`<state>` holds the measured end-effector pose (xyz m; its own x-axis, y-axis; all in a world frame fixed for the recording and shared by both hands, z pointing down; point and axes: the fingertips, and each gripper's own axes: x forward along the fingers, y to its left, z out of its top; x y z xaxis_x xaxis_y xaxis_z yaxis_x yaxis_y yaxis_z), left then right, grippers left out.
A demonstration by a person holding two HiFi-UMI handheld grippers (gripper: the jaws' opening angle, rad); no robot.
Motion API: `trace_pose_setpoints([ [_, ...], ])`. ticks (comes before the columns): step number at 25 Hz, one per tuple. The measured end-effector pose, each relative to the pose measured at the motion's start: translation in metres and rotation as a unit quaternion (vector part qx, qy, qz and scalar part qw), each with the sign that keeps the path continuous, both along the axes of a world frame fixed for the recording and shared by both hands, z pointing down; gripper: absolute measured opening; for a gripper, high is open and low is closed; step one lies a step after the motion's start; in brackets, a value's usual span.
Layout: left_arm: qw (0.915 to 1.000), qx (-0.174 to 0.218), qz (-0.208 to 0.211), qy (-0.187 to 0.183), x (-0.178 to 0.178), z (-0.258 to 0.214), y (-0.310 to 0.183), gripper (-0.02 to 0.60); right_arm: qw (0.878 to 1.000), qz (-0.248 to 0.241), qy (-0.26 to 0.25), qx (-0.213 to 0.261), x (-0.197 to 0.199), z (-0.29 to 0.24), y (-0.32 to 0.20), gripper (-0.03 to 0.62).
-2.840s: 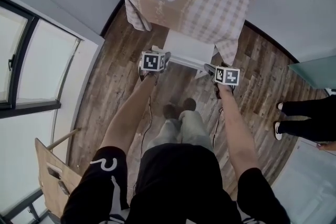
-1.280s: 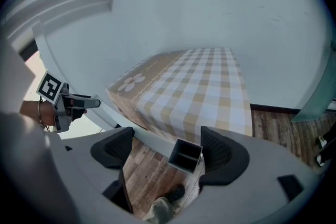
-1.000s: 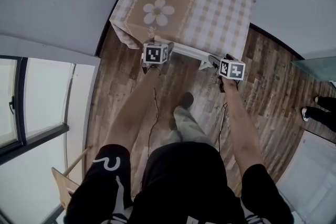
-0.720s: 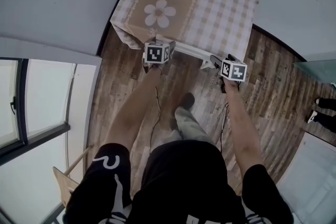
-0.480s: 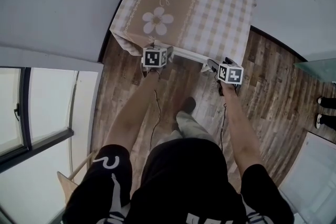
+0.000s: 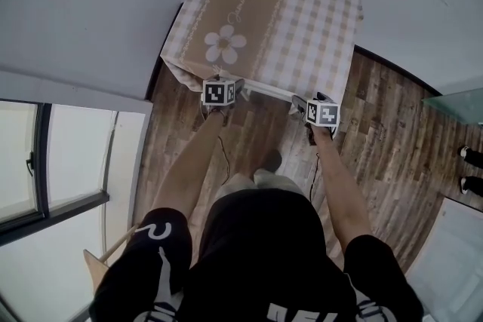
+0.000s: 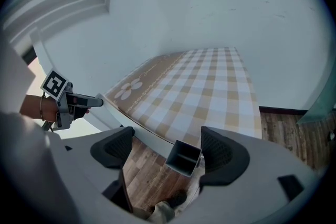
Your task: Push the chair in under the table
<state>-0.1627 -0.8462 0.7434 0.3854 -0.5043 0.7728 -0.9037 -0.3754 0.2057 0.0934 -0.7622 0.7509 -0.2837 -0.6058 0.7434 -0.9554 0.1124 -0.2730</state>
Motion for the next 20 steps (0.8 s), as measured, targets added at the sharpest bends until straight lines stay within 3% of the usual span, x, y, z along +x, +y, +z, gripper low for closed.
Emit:
trace_pose_setpoints([
  [4, 0.9999, 0.009, -0.013, 0.006, -0.007, -0.007, 0.004, 0.331, 1.0, 0.003, 0.001, 0.005, 0.0, -0.001, 0.002, 0.417],
  [13, 0.9979, 0.037, -0.003, 0.052, -0.012, -0.04, 0.005, 0.331, 0.998, 0.054, 0.013, 0.035, 0.008, -0.031, 0.008, 0.38],
  [20, 0.9876, 0.08, -0.028, 0.132, -0.025, -0.105, -0.028, 0.331, 0.992, 0.085, 0.042, 0.087, 0.002, -0.085, -0.003, 0.374],
])
